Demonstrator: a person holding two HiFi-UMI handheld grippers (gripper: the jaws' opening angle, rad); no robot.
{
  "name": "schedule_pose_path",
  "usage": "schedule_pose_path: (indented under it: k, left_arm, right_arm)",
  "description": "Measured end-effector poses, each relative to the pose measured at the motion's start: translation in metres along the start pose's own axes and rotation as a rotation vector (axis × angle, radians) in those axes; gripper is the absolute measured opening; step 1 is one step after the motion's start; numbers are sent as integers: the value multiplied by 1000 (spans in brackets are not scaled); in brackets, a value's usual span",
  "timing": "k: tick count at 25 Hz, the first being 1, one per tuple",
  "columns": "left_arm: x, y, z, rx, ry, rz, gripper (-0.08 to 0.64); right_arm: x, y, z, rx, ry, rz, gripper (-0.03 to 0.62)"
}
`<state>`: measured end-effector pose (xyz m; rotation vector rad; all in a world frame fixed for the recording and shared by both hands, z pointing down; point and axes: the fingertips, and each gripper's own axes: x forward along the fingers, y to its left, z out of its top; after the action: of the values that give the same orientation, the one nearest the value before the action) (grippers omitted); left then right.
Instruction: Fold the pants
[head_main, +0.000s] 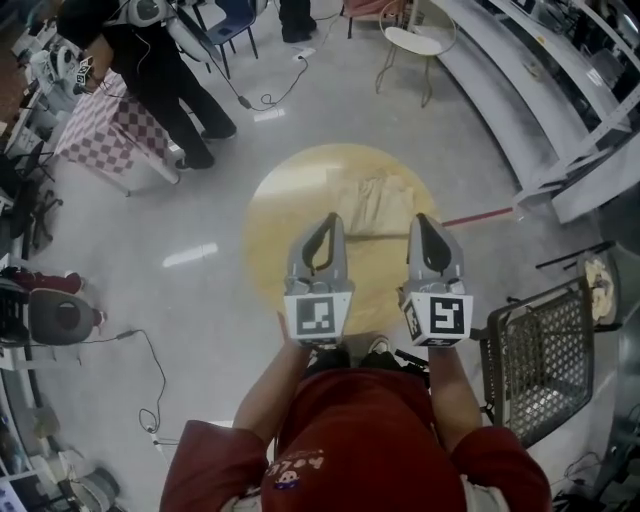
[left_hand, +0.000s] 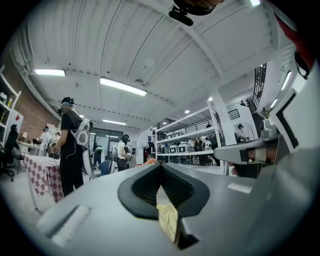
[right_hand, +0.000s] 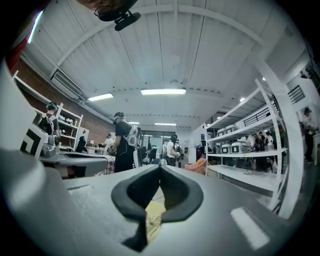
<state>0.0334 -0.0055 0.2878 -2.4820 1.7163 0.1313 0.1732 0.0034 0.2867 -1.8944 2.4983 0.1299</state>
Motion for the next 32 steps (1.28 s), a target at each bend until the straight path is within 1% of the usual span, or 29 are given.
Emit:
schedule_pose_path:
  k: [4,9,12,16,19,23,26,28,30,32]
  left_arm:
    - [-14,-13,17,45,-42,35,8]
    - [-20,-25,18,58,-50,64,8]
    - [-18,-35,22,81,-57,61,8]
    - [-13,-43,26,67,-62,60,8]
    - [-12,-48,28,76,-57,54,8]
    - [-12,-49,26,67,-38,51,8]
    - [-13,-49,20,59,8,47,8]
    - [-7,-48,20,52,24,41,8]
    - [2,-46,25,71,4,29,8]
    - [7,-47,31,85,-37,17,8]
  right_arm:
    - [-13,7,12,0,-31,52,2]
    - [-21,6,20,3,-49,98,2]
    - [-19,1,26,7,-63,104,0]
    - [-15,-1,31,-8,-74,122,0]
    - [-17,-5,32,-12,-71,122,0]
    - [-17,-12,33,-3,-71,119,0]
    - [-17,-14,33,3,-69,117,0]
    - [-12,-17,36,-9,-74,129,0]
    - [-4,-20,40,-14,-79,147,0]
    - [-3,-21,39,-16,-66,161,0]
